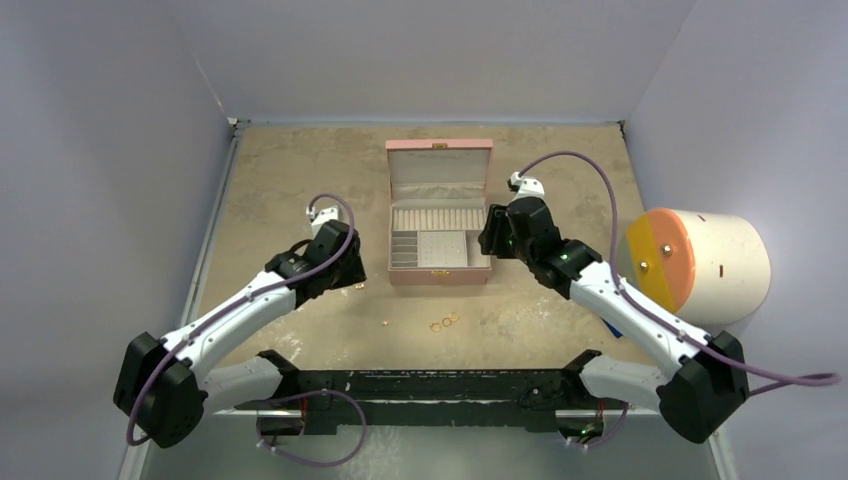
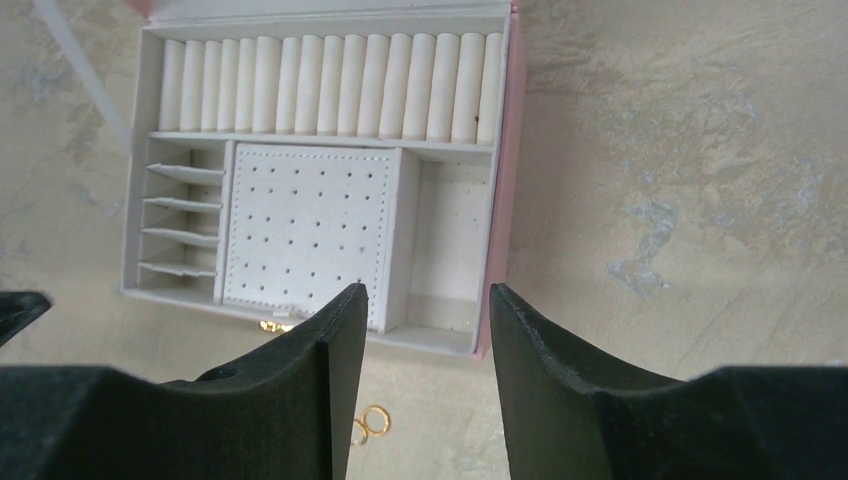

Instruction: Organize the mixed jewelry

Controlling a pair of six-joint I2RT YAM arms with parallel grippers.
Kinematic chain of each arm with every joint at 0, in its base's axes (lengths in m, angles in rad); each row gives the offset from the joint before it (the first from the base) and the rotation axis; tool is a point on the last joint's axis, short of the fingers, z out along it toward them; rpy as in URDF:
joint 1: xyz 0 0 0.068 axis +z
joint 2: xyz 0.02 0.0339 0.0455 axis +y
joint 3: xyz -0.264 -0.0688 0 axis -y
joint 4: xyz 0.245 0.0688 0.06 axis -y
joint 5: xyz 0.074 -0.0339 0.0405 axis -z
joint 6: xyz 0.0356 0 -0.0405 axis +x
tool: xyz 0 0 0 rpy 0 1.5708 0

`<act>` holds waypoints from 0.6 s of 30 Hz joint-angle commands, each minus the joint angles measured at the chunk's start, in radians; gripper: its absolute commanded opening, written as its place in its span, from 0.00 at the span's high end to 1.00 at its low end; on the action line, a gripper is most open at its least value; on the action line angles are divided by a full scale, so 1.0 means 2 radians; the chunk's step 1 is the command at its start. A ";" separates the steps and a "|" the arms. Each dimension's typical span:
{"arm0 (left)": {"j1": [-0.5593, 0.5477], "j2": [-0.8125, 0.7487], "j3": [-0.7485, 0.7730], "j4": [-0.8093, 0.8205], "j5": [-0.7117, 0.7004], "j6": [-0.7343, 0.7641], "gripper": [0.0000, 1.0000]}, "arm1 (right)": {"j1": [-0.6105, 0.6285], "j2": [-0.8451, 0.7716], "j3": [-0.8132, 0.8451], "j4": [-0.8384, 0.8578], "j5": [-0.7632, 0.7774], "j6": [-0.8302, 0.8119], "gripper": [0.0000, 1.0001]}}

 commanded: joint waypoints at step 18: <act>0.001 0.153 0.003 0.057 -0.026 0.004 0.66 | 0.002 -0.097 -0.005 -0.045 -0.024 -0.018 0.48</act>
